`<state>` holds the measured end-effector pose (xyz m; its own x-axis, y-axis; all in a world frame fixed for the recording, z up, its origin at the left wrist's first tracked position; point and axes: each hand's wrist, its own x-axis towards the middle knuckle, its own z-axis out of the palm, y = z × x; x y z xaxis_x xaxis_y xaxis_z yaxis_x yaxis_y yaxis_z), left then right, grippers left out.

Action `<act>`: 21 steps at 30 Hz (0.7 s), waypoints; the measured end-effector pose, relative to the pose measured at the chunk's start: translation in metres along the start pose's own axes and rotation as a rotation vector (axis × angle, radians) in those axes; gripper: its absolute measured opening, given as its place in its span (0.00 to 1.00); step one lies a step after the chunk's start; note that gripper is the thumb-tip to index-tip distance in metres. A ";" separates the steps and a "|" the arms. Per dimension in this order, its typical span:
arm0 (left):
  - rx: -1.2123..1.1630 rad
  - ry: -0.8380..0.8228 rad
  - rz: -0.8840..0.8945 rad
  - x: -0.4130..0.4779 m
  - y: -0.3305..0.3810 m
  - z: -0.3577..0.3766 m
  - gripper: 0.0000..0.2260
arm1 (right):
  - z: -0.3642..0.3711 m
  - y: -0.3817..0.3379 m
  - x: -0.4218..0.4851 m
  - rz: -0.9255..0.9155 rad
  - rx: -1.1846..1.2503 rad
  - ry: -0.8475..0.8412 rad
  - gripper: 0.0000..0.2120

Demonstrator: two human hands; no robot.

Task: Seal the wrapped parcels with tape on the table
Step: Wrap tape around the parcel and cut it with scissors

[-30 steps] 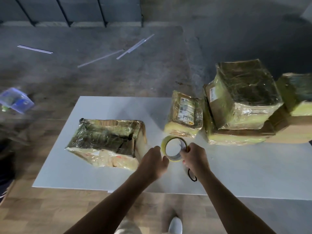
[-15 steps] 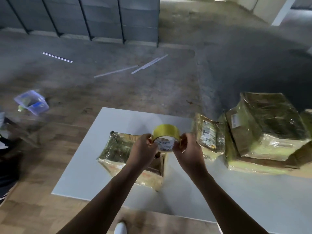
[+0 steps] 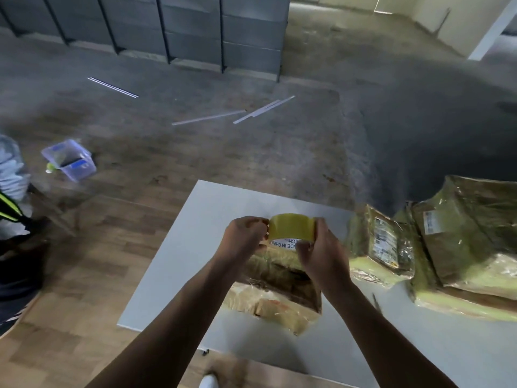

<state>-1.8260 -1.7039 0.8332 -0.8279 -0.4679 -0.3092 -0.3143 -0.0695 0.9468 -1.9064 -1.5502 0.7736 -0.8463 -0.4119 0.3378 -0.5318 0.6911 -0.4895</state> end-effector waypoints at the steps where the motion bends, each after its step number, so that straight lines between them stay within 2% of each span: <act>1: -0.012 0.001 -0.006 0.002 0.000 -0.004 0.14 | 0.002 -0.003 0.001 -0.007 -0.041 0.010 0.15; 9: -0.064 0.038 -0.066 0.021 -0.009 -0.022 0.06 | 0.012 -0.015 0.007 -0.140 -0.143 0.048 0.16; 12: -0.088 0.018 -0.136 0.026 -0.016 -0.033 0.04 | 0.017 -0.019 0.010 -0.163 -0.035 -0.019 0.14; 17: -0.151 -0.036 -0.191 0.030 -0.025 -0.047 0.04 | 0.017 -0.040 0.013 -0.124 0.288 -0.150 0.14; 19: -0.122 -0.050 -0.183 0.030 -0.024 -0.054 0.04 | 0.013 -0.044 0.014 -0.210 0.244 -0.181 0.17; 21: -0.108 -0.038 -0.180 0.031 -0.022 -0.062 0.06 | 0.011 -0.047 0.018 -0.313 0.082 -0.162 0.21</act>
<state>-1.8162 -1.7712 0.8078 -0.7808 -0.4059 -0.4750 -0.4082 -0.2442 0.8796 -1.8970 -1.5963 0.7943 -0.6324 -0.6894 0.3532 -0.7614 0.4692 -0.4474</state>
